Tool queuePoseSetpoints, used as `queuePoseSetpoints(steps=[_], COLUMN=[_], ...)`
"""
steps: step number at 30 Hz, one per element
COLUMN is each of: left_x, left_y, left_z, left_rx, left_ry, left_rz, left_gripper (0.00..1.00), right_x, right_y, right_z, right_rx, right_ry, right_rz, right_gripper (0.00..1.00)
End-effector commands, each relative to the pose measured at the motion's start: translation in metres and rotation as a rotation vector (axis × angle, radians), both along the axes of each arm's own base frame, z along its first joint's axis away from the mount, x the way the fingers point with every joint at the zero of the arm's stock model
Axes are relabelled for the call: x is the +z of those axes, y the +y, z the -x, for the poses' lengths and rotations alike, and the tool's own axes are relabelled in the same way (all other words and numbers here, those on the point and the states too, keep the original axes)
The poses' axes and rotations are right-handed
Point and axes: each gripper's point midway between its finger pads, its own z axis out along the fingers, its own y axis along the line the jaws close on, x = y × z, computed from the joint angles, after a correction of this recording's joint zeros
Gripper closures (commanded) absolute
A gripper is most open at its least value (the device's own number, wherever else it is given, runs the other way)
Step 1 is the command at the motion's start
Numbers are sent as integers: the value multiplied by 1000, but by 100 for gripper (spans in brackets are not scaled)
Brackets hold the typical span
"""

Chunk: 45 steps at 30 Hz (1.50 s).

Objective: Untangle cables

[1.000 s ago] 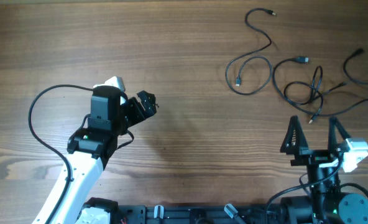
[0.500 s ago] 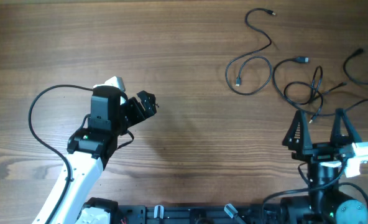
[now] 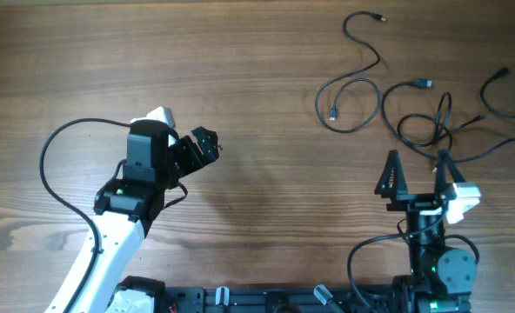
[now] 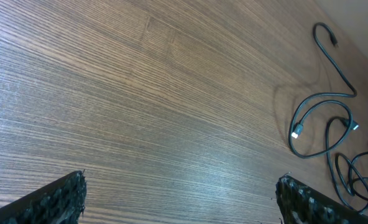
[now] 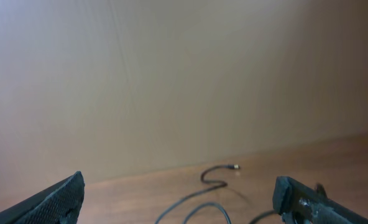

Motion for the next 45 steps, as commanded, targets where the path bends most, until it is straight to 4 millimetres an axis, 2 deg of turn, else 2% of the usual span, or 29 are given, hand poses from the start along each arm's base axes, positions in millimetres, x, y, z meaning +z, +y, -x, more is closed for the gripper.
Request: queuePoseSetpoints(steps=[1,5,10,25,27,29,32,45], left_x=[0,0,0,0,0,0,0,0], left_y=[2,2,2,2,2,2,2,2], left_z=[-1,-1,-1,-1,-1,-1,-1,-1], left_rx=[-5,-5,-5,-5,-5,-5,-5,-5], left_ry=[-8,-8,-8,-8,-8,-8,-8,-8], left_rz=[-12,-12,-12,-12,-12,-12,-12,-12], left_gripper=[0,0,0,0,0,0,0,0], right_x=[-21,-26,-59,-58,-59,-61,-61,-61], right_y=[-3,-3,-3,-4,3,14,17,16], right_z=[-4,-5,-7,-7,-7,-6,-6,-6], right_rx=[-20,-20,-19,-26,3,54,58,55], right_ry=[62,84,217,215,215,208,198,197], right_rz=[3,5,16,23,94,237,328,342], right_gripper=[0,0,0,0,0,0,0,0])
